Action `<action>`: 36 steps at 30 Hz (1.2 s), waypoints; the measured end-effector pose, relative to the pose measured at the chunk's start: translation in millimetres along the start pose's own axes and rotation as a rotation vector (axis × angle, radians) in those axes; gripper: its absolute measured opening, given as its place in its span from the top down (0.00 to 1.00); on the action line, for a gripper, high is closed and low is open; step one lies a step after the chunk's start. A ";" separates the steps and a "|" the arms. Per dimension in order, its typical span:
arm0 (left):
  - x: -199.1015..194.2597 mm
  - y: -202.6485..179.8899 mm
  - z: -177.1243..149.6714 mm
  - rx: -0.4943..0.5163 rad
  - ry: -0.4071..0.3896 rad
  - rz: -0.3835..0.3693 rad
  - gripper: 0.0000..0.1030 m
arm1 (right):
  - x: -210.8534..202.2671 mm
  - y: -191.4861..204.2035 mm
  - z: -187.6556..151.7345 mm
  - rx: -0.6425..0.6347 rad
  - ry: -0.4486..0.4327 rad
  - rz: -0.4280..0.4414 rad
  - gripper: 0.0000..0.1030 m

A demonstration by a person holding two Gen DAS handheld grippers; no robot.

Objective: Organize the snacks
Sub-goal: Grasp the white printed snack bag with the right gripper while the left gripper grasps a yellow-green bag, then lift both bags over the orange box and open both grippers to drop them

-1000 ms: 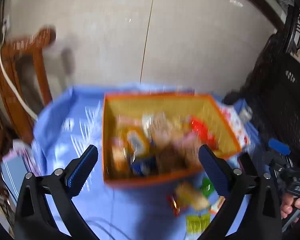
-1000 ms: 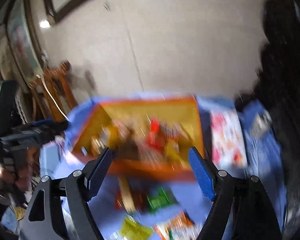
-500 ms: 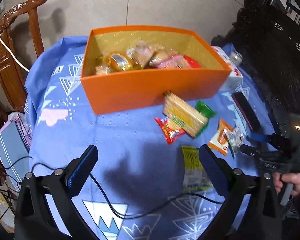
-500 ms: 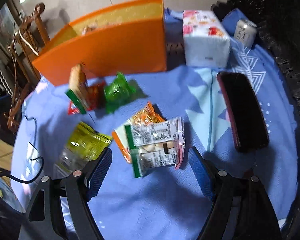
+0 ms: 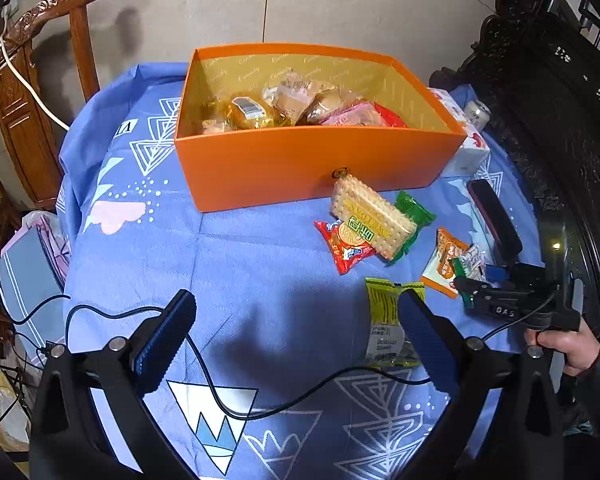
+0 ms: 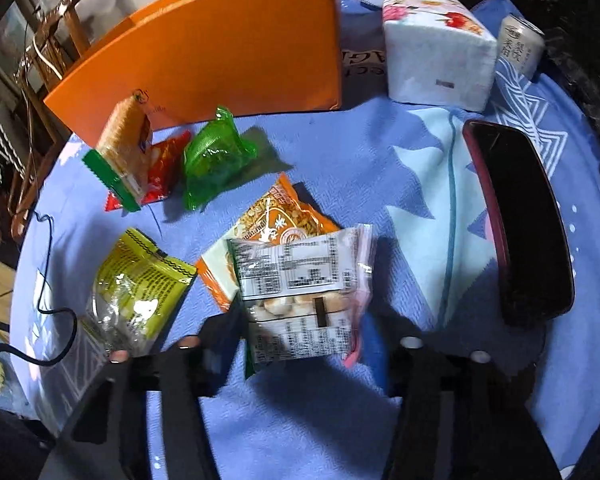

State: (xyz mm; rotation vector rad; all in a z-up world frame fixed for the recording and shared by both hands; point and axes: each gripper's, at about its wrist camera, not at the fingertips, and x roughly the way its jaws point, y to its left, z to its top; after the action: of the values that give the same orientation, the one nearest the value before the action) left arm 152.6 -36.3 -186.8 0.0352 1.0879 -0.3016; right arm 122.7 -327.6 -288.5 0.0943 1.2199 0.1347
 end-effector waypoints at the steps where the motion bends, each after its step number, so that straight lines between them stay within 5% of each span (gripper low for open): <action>1: 1.2 -1.0 -0.1 0.003 0.005 0.000 0.04 | -3.1 0.1 -2.0 0.003 -0.008 0.000 0.53; 10: 26.8 -36.5 1.1 0.073 0.051 -0.022 0.04 | -56.4 1.2 -24.8 0.122 -0.114 0.060 0.55; 19: 105.9 -98.2 -14.5 0.134 0.245 -0.014 0.04 | -89.3 13.9 -55.0 0.176 -0.172 0.134 0.55; 24: 129.9 -112.8 -26.8 0.151 0.277 0.001 0.04 | -86.8 7.0 -71.5 0.205 -0.155 0.140 0.55; 28: 141.8 -125.7 -38.8 0.217 0.319 0.019 0.25 | -86.3 0.5 -77.4 0.231 -0.158 0.150 0.54; 36: 135.8 -136.0 -47.3 0.302 0.284 0.017 0.39 | -85.2 -3.3 -78.8 0.249 -0.174 0.157 0.54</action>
State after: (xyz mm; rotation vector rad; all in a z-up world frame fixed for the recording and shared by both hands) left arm 134.5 -188.8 -311.5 0.3659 1.3136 -0.4534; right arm 20.1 -343.9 -236.7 0.4113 1.0503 0.1081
